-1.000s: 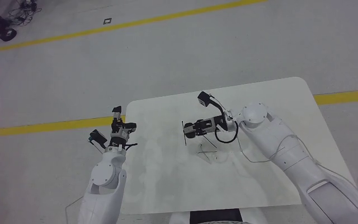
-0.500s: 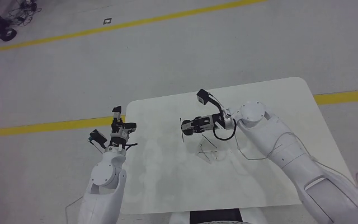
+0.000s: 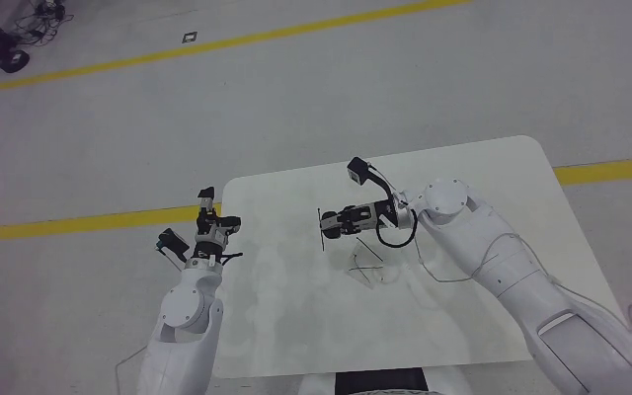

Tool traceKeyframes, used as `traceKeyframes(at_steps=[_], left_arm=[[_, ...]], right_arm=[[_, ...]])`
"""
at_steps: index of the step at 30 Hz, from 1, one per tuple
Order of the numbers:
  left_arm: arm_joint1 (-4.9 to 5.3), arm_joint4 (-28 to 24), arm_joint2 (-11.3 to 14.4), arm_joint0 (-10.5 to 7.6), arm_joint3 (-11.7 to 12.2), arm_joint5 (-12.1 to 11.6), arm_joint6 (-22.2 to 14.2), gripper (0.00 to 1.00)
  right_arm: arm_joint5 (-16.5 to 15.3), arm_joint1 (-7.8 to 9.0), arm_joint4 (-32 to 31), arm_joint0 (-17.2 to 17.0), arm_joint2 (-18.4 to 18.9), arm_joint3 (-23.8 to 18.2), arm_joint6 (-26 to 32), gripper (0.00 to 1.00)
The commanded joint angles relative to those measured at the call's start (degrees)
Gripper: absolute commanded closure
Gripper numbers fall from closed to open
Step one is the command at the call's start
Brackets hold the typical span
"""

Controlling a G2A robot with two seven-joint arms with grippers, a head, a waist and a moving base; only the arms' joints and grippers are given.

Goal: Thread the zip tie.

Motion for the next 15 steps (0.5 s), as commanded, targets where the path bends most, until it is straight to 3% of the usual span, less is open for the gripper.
traceKeyframes(at_steps=[1,3,5,7,10,13,15], left_arm=[[0.2,2.5,-0.1,-0.69,0.3,-1.8,-3.4,0.0],[0.5,6.7,-0.8,-1.26,2.8,-5.9,-6.3,0.0],[0.69,8.5,-0.5,-2.07,5.2,-8.5,-10.2,0.0],[0.78,7.5,-0.6,-2.64,7.1,-10.0,-13.7,0.0],[1.12,8.4,-0.8,-3.28,9.8,-14.2,-20.1,0.0],[1.68,7.3,-1.0,-3.76,11.4,-17.8,-31.2,0.0],[1.68,7.3,-1.0,-3.76,11.4,-17.8,-31.2,0.0]], right_arm=[[0.0,0.0,0.0,0.0,0.0,0.0,0.0,1.0],[0.0,0.0,0.0,0.0,0.0,0.0,0.0,1.0],[0.0,0.0,0.0,0.0,0.0,0.0,0.0,1.0],[0.0,0.0,0.0,0.0,0.0,0.0,0.0,1.0],[0.0,0.0,0.0,0.0,0.0,0.0,0.0,1.0],[0.0,0.0,0.0,0.0,0.0,0.0,0.0,1.0],[0.0,0.0,0.0,0.0,0.0,0.0,0.0,1.0]])
